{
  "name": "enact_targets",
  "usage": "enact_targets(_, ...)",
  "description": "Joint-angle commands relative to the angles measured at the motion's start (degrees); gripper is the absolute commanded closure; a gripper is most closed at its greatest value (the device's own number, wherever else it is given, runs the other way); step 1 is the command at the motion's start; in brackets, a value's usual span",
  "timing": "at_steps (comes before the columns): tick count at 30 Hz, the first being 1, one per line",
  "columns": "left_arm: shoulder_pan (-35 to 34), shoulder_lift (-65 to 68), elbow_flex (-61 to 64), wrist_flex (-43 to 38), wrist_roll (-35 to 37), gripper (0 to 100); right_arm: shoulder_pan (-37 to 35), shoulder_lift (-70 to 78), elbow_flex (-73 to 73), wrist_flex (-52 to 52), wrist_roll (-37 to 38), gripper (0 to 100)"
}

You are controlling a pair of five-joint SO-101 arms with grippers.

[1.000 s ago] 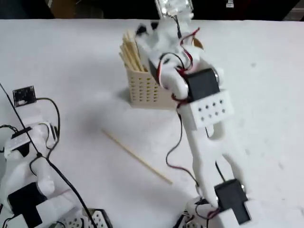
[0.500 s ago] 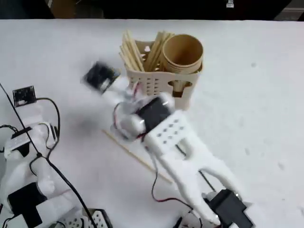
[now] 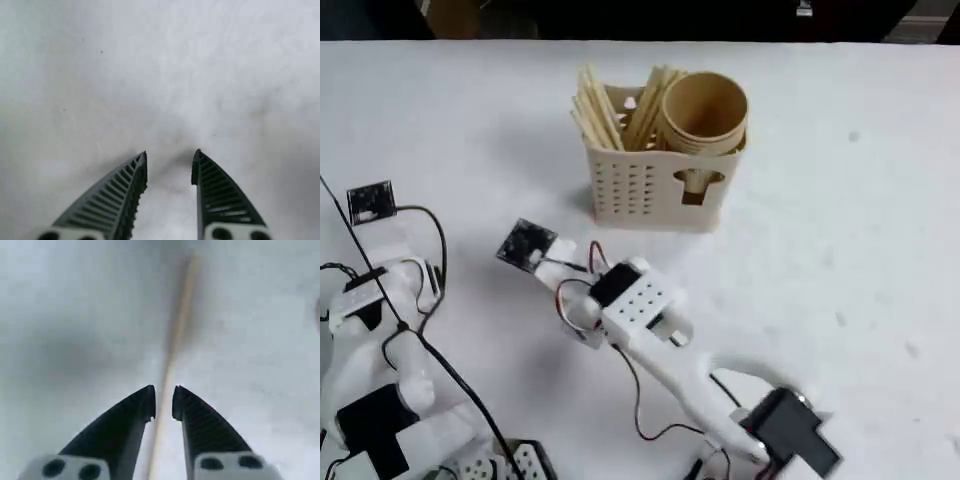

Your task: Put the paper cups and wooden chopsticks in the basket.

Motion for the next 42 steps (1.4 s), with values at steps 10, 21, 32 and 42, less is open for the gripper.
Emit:
enact_targets(10,-0.5,-0.4,-0.1,-0.6,0.4,84,-0.1,10.9,-4.3,-0.3,0.7,92.7)
enact_targets(21,-0.5,-0.4,-0.1,-0.6,0.4,84,-0.1,11.9,-8.4,7.0,0.7,80.7)
enact_targets(32,-0.5,-0.4,-0.1,-0.6,0.6,84,11.5,11.2,-9.2,6.2,0.6,98.2)
enact_targets(42,-0.5,-0.4,-0.1,-0.6,0.6,84,14.6,11.2,-10.4,6.5,0.6,98.1)
